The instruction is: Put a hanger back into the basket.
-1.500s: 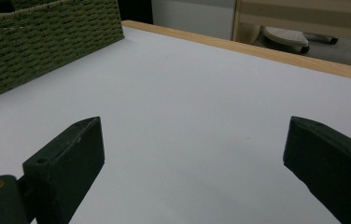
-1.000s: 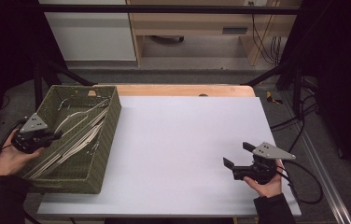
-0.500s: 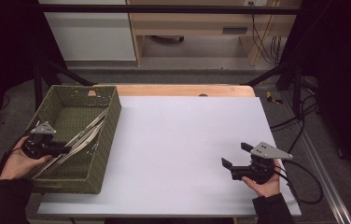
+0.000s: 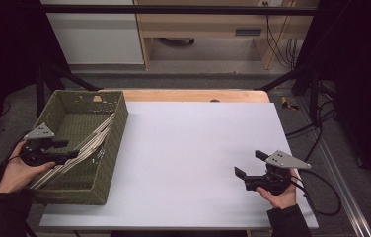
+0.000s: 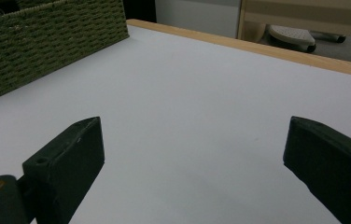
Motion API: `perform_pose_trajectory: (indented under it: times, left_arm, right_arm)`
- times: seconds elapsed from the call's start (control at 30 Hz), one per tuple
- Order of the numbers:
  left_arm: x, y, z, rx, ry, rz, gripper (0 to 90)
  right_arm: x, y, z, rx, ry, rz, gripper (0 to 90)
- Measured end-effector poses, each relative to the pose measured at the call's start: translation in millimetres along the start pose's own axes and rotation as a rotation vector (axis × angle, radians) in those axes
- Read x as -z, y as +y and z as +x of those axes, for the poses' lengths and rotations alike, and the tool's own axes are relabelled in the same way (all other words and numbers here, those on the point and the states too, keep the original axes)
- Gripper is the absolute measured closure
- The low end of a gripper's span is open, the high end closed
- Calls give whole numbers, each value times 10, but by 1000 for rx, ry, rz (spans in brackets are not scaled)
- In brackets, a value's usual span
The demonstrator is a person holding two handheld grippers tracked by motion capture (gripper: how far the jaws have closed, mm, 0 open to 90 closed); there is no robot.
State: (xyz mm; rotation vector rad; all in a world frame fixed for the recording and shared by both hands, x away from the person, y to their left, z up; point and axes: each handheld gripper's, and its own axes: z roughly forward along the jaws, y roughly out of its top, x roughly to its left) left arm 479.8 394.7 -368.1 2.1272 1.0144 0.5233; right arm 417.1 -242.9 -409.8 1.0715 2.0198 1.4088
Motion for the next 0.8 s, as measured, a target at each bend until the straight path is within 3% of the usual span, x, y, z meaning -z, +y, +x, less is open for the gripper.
perform_pose_trajectory:
  times: [0.07,0.2,0.37,0.47,0.63,0.8]
  left_arm:
    - [42,60,-56,16,-7,-51,316]
    - [108,178,-227,43,-32,-198,235]
    - [130,284,-459,86,-74,-329,151]
    - [127,331,-617,89,-87,-367,93]
    - [75,357,-855,84,-120,-399,71]
    - [-31,341,-1025,73,-128,-390,65]
  right_arm:
    - [8,4,-4,-3,2,-3,54]
    - [28,14,-10,-11,0,-14,52]
    - [54,21,-18,-11,-3,-23,46]
    - [68,25,-23,-15,-12,-27,43]
    - [105,27,-43,-18,-15,-35,43]
    - [106,18,-52,-20,-16,-31,43]
